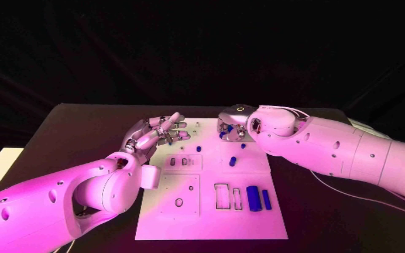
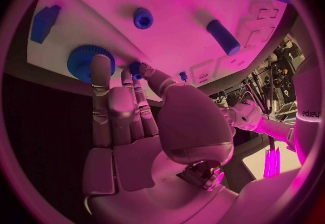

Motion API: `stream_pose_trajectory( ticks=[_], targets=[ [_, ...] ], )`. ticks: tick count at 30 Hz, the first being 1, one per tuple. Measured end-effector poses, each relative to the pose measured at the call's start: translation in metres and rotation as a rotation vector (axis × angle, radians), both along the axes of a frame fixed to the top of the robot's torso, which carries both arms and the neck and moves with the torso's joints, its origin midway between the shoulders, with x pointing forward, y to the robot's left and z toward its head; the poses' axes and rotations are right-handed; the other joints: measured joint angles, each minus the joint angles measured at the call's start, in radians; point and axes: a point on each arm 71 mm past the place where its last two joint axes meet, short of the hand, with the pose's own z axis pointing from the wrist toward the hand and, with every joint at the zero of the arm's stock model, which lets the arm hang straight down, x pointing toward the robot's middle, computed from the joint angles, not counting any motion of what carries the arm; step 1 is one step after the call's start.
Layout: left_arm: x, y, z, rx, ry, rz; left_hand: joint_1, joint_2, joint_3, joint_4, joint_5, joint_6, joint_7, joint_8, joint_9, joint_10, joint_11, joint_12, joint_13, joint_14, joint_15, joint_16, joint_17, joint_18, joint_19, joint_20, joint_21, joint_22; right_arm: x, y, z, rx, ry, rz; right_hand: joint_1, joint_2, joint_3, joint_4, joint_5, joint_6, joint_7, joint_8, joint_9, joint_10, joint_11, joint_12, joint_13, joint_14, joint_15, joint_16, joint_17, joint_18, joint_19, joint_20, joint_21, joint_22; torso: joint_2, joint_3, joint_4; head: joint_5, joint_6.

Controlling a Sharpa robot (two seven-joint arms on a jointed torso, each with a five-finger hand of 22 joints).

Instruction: Assemble the parts on the task board

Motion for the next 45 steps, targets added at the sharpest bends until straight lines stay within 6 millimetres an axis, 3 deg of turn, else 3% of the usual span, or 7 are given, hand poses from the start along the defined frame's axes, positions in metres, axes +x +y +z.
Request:
stream_pose_trajectory(
  ticks=[6, 9, 12, 26, 35, 45],
  targets=[
    [0.000, 0.000, 0.000, 0.001, 0.001, 0.001, 0.000, 0.000, 0.000, 0.000, 0.000, 0.000, 0.000, 0.000, 0.000, 0.000, 0.000, 0.000, 0.000, 0.000, 0.000, 0.000, 0.000, 0.000, 0.000, 0.000, 0.000, 0.000, 0.000, 0.000, 0.001, 0.006, -0.005, 0.002, 0.015, 0.015, 0.021, 0.002, -0.036, 0.041, -0.013, 0.018, 0.005, 0.045, -0.016, 0.015, 0.006, -0.002, -0.017, 0.054, 0.061, 0.000, 0.041, -0.008, 0.080, 0.105, 0.002, -0.0012, 0.0013, -0.001, -0.005],
    [0.000, 0.001, 0.000, 0.001, 0.002, 0.001, 0.000, 0.000, 0.000, 0.000, 0.000, 0.000, 0.000, 0.000, 0.000, 0.000, 0.000, 0.000, 0.000, 0.000, 0.000, 0.000, 0.000, 0.000, 0.000, 0.000, 0.000, 0.000, -0.002, 0.001, 0.002, 0.023, -0.019, 0.009, 0.024, 0.024, 0.035, 0.002, -0.049, 0.053, -0.017, 0.025, 0.010, 0.057, -0.014, 0.017, 0.007, 0.000, -0.022, 0.069, 0.076, -0.016, 0.050, -0.007, 0.109, 0.141, 0.003, -0.0012, 0.0020, -0.002, -0.007],
    [0.000, 0.001, 0.000, 0.001, 0.002, 0.001, 0.000, 0.000, 0.000, 0.000, 0.000, 0.000, 0.000, -0.005, 0.000, 0.000, 0.000, 0.000, 0.000, 0.000, 0.000, 0.000, 0.000, 0.000, 0.000, 0.000, 0.000, -0.001, -0.005, 0.001, 0.004, 0.059, -0.050, 0.019, 0.031, 0.017, 0.052, -0.002, -0.052, 0.062, -0.018, 0.029, 0.016, 0.062, -0.009, 0.017, 0.007, 0.000, -0.022, 0.074, 0.085, -0.016, 0.054, -0.010, 0.128, 0.161, 0.004, -0.0012, 0.0027, -0.002, -0.007],
    [0.000, 0.003, 0.000, 0.003, 0.005, 0.005, 0.000, 0.000, 0.000, 0.000, 0.000, 0.000, 0.000, -0.005, 0.000, 0.000, 0.000, 0.000, -0.001, 0.000, 0.000, 0.000, 0.000, 0.000, 0.000, 0.000, 0.000, -0.001, 0.000, 0.016, 0.022, 0.220, -0.180, 0.016, 0.042, 0.005, 0.075, -0.002, -0.058, 0.059, -0.012, 0.025, 0.025, 0.062, -0.009, -0.001, 0.008, 0.000, -0.022, 0.074, 0.080, -0.016, 0.050, -0.006, 0.140, 0.170, 0.009, -0.0038, 0.0057, 0.002, 0.005],
    [0.000, 0.003, -0.001, 0.001, 0.008, 0.005, 0.000, 0.000, 0.000, -0.006, 0.000, 0.000, 0.000, -0.005, -0.001, 0.000, 0.000, -0.004, -0.001, -0.004, 0.004, 0.000, 0.001, 0.000, 0.000, 0.000, 0.000, -0.002, 0.009, 0.040, 0.020, 0.249, -0.192, 0.012, 0.042, 0.005, 0.080, 0.002, -0.060, 0.052, -0.005, 0.020, 0.025, 0.062, -0.009, -0.007, 0.008, 0.000, -0.022, 0.078, 0.080, -0.016, 0.046, -0.003, 0.145, 0.173, 0.012, -0.0051, 0.0089, 0.004, 0.007],
    [0.000, 0.003, -0.001, -0.001, 0.011, 0.005, 0.000, 0.000, 0.000, -0.006, 0.000, 0.000, 0.000, -0.005, -0.001, 0.000, 0.000, -0.004, -0.001, -0.004, 0.004, 0.000, 0.001, 0.000, 0.000, 0.000, 0.000, -0.002, 0.016, 0.053, 0.010, 0.252, -0.177, -0.001, 0.042, 0.005, 0.080, 0.003, -0.055, 0.048, -0.002, 0.015, 0.024, 0.062, -0.009, -0.011, 0.006, 0.000, -0.022, 0.078, 0.080, -0.016, 0.039, -0.003, 0.145, 0.173, 0.015, -0.0057, 0.0090, 0.008, 0.007]
  ],
)
